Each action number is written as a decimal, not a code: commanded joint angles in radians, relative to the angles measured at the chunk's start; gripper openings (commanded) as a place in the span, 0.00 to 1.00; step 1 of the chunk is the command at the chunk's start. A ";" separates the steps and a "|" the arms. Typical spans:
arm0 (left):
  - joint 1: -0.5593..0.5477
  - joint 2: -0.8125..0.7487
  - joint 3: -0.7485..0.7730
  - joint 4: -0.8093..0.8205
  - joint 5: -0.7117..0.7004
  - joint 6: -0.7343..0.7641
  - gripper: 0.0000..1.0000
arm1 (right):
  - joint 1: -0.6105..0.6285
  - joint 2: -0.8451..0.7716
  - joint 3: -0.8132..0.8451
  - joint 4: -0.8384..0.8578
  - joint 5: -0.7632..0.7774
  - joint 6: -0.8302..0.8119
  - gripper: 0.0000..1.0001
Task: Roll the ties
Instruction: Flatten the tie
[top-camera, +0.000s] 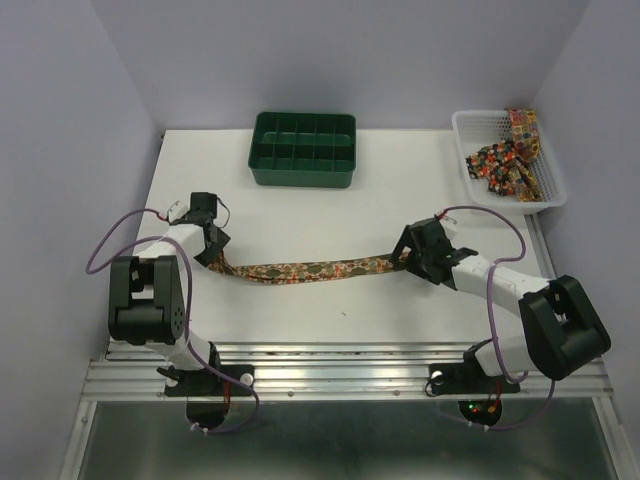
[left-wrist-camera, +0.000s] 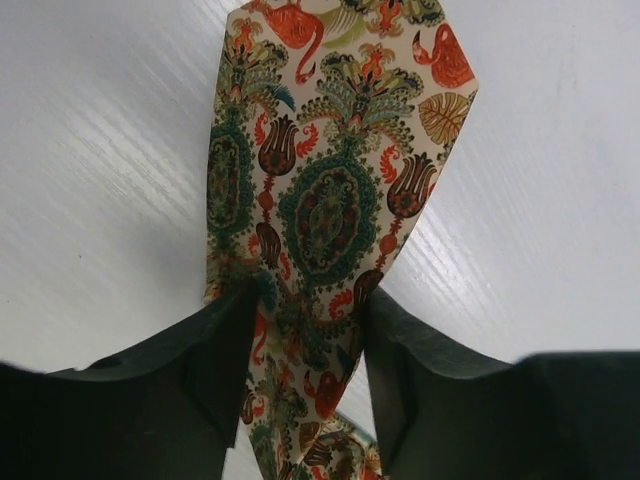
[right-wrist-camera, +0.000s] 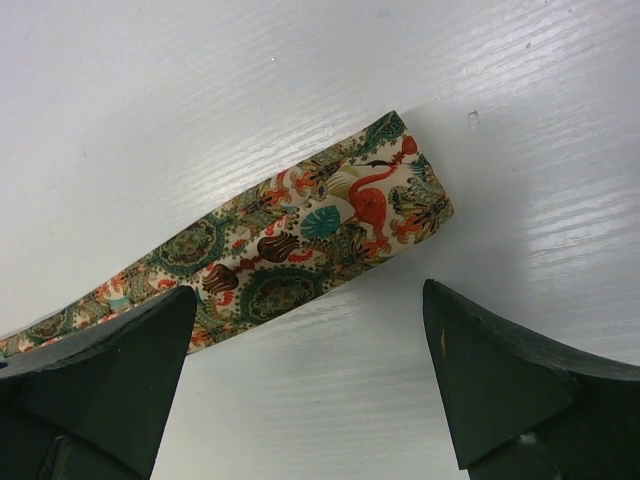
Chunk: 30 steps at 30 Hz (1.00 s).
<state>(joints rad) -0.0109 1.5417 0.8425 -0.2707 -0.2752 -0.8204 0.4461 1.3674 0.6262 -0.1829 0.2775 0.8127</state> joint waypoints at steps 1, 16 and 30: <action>0.002 0.009 0.059 -0.022 -0.053 0.027 0.50 | -0.012 -0.005 -0.019 0.019 0.023 0.008 1.00; -0.008 -0.098 0.037 0.365 0.192 0.204 0.00 | -0.040 0.018 -0.022 0.065 -0.036 -0.039 1.00; 0.078 -0.407 -0.381 0.348 -0.119 -0.181 0.23 | -0.040 -0.007 -0.026 0.062 -0.020 -0.055 1.00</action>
<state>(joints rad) 0.0628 1.2919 0.5056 0.2302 -0.2123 -0.8249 0.4122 1.3808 0.6209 -0.1200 0.2329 0.7559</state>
